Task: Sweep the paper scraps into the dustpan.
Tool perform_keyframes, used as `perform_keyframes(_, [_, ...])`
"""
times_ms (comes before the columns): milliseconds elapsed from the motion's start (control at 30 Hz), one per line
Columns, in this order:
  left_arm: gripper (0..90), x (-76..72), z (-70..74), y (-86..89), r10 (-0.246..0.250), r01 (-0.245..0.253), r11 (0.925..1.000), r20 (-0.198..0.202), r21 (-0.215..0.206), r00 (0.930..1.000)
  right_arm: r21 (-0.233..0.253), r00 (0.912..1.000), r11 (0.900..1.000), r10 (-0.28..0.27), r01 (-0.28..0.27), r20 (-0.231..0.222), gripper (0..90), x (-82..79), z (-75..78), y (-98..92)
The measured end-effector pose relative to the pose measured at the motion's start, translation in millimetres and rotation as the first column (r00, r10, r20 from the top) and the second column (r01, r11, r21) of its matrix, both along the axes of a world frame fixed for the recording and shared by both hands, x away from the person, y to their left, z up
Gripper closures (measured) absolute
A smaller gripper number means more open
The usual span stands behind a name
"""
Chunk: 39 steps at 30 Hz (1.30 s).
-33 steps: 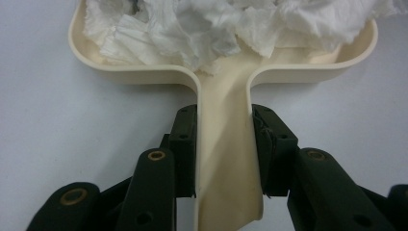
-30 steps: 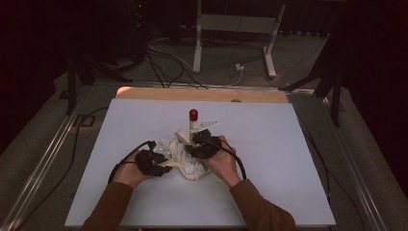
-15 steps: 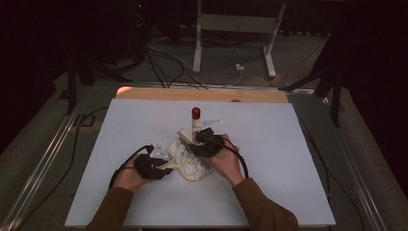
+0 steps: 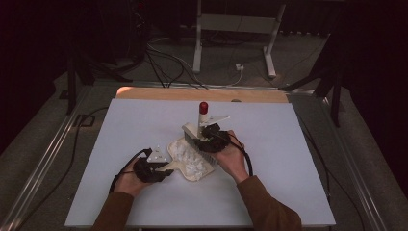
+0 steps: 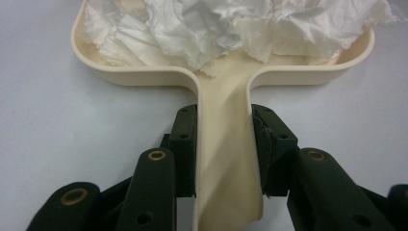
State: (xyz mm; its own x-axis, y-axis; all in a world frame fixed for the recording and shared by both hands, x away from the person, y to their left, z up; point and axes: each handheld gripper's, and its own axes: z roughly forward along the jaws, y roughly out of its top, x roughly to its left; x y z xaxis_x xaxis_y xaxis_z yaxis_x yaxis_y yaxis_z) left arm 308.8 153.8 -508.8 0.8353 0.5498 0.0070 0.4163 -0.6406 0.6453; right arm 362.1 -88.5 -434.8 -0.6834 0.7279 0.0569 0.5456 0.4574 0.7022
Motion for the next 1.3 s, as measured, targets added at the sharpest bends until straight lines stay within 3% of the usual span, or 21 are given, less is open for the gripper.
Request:
perform_keyframes(633, [66.7,-7.9,4.6,5.5,0.044,-0.042,0.9982,0.049,-0.042,0.9978,0.008,0.9981,0.998,-0.060,0.060,0.015,66.6,6.4,2.1,-17.0])
perform_keyframes(1300, [66.6,-16.1,12.0,17.5,0.144,-0.139,0.9868,0.061,-0.084,0.9877,-0.006,0.9971,0.997,-0.075,0.075,0.013,66.6,6.5,1.6,-29.8])
